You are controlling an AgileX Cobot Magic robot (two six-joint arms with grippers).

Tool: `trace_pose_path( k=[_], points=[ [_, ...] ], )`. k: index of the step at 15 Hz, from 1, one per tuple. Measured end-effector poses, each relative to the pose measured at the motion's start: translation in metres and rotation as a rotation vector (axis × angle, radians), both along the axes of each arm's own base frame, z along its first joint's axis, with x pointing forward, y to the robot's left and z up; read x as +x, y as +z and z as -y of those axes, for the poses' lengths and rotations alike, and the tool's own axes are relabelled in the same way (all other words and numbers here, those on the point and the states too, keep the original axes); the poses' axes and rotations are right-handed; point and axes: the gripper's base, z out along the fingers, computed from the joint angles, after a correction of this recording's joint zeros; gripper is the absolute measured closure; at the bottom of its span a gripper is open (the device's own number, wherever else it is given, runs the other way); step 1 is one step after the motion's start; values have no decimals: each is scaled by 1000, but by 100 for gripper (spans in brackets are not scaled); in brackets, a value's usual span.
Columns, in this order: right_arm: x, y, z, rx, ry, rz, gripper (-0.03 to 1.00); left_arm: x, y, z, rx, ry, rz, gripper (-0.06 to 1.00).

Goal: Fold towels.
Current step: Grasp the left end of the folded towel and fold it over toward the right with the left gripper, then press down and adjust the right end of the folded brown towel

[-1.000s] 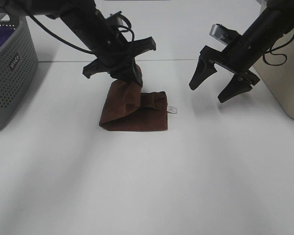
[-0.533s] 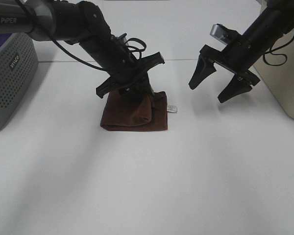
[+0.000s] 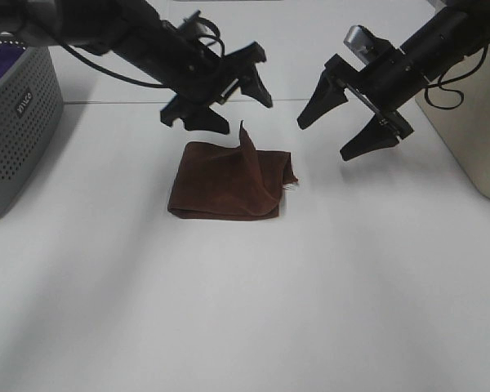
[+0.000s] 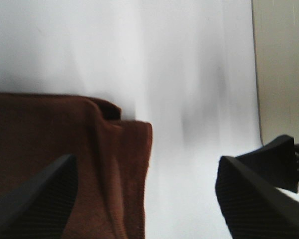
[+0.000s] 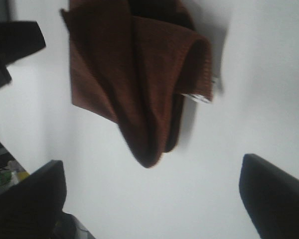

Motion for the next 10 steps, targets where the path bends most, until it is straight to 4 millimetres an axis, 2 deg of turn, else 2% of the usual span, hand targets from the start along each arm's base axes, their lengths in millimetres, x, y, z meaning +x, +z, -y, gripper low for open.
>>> trace_pose_path(
  k=[2,4,6,8,10],
  points=[
    [-1,5,-17,75,20,16,9,11,22,-34,19,51,59,21],
    [-7,7,-43,113,77,30,9,18,31,-58,29,90,78,21],
    [-16,8,-72,134,163,54,9,20,31,-67,61,90,85,21],
    [-20,9,-91,132,186,89,9,20,30,-69,98,78,94,21],
    [-14,5,-107,158,130,154,9,17,28,-69,112,55,74,21]
  ],
)
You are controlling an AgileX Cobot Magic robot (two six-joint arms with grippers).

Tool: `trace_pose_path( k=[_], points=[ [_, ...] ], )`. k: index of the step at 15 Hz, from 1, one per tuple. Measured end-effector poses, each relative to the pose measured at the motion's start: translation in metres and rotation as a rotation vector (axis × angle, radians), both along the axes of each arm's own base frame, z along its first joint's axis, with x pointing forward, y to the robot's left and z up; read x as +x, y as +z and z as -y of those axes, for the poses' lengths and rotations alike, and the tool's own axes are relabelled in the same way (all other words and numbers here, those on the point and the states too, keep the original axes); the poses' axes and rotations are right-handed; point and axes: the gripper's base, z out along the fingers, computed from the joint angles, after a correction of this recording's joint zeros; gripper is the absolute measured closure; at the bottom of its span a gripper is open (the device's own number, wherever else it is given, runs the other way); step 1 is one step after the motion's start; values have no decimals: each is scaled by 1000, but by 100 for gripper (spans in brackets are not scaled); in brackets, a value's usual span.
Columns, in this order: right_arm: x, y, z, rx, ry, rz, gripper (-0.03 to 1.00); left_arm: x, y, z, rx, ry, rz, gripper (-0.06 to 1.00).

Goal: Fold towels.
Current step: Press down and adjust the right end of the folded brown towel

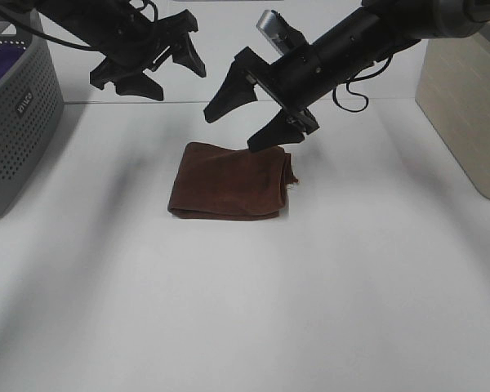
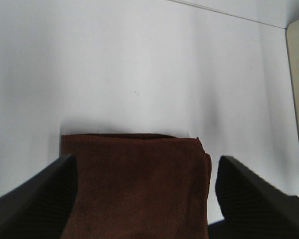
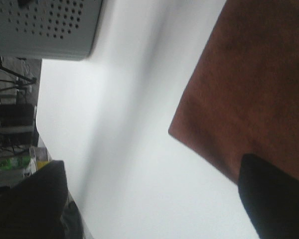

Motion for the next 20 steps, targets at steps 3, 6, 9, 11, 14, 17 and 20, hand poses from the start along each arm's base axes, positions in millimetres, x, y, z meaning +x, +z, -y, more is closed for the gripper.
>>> trace_pose_path(
  k=[3,6,9,11,14,17,20],
  points=[
    [13,-29,2,66,-51,19,11,-3,-2,1,7,-24,-33,21],
    [25,-60,29,57,-111,-30,12,-6,-3,1,11,-42,-56,21],
    [33,-76,59,50,-159,-69,12,-6,-3,1,11,-43,-58,21],
    [32,-79,61,6,-141,-56,12,-6,-4,1,12,-44,-62,21],
    [31,-82,63,-29,-134,-53,12,-7,-5,1,14,-54,-76,21],
    [29,-48,69,-115,-99,21,12,-11,-2,1,32,-77,-92,21],
    [16,3,80,-244,-80,31,12,-21,24,-5,91,-122,-68,21]
  ],
)
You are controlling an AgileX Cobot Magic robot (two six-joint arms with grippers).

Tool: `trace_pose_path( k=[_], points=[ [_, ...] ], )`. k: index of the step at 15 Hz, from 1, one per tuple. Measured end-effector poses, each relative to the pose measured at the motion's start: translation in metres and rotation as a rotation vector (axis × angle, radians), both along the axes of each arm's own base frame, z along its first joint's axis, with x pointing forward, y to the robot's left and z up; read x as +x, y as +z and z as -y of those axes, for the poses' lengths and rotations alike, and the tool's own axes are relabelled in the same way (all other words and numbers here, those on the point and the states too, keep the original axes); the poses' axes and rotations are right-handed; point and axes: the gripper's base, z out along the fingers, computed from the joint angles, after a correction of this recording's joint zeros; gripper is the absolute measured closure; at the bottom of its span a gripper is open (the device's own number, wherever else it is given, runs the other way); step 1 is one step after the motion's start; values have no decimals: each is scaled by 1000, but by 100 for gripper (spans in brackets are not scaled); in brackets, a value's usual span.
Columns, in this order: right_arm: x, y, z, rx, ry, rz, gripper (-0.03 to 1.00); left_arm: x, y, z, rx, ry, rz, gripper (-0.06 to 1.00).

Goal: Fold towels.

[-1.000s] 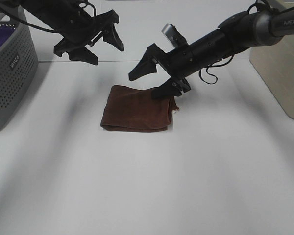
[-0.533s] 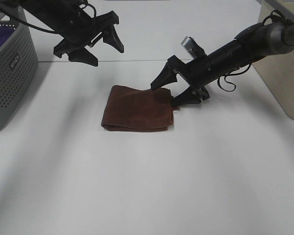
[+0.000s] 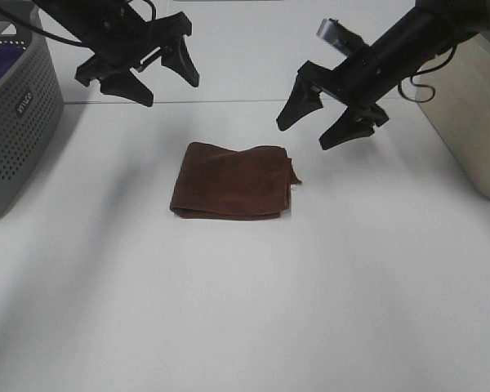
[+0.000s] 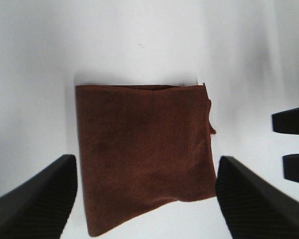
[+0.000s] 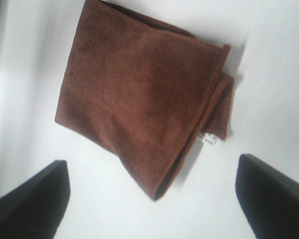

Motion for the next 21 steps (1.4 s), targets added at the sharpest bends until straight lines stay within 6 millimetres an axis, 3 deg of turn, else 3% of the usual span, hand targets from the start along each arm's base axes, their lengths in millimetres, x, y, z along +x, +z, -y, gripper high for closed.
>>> trace_pose_path(
  k=[3,7,10,13,16,18,21],
  points=[
    [-22,52,9,-79,1,-28,12,-22,40,-10,95,-70,20,21],
    [-49,112,15,-94,-55,66,12,-59,95,-26,192,-89,13,21],
    [-97,144,27,-155,-63,112,12,-96,151,-43,250,-53,148,21],
    [-155,154,46,-272,-87,120,12,-162,190,-68,313,-16,247,21],
    [-223,160,60,-320,-113,149,12,-229,188,-88,342,8,252,21],
    [-275,161,70,-344,-121,216,12,-281,167,-102,347,5,233,21],
    [-328,154,82,-378,-136,303,12,-334,138,-115,349,6,228,21]
  ],
)
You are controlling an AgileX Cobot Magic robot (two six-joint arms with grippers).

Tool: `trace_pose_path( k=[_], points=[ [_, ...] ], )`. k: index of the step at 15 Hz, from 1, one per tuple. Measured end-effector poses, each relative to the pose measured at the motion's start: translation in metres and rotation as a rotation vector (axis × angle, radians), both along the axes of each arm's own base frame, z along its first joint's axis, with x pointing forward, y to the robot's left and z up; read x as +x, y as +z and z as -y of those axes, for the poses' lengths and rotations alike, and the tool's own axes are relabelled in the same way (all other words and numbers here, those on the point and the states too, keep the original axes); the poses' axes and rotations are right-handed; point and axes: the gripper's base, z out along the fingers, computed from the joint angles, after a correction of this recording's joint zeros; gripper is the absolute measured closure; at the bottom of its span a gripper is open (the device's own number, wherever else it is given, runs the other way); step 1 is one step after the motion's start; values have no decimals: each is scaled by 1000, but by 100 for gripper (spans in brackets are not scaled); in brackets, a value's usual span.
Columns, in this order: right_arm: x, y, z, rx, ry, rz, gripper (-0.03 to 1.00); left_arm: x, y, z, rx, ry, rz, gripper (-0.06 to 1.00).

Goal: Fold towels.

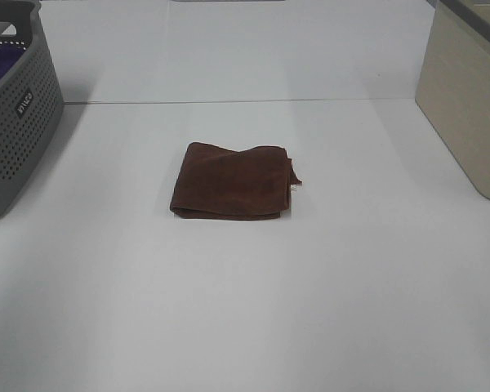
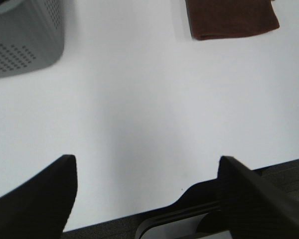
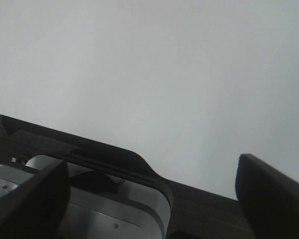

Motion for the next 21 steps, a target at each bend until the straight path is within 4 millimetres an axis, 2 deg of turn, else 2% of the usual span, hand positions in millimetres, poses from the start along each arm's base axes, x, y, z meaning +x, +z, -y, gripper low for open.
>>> trace_pose_path(
  k=[2,3,5,8,10,21],
  points=[
    [-34,-10,6,-2,-2,68,12,-32,-23,-8,-2,0,9,21],
    [-40,-13,7,-2,-2,80,12,-38,-29,-10,-3,0,11,21],
    [-66,-32,11,-3,-4,122,12,-65,-54,-17,-1,-1,27,21],
    [-90,-57,16,-17,-9,171,12,-80,-85,-21,10,-29,91,21],
    [-93,-58,17,-3,-14,321,12,-78,-103,-19,22,-84,117,21],
    [-90,-61,17,-7,-6,352,12,-78,-103,-15,21,-146,137,21]
  ],
)
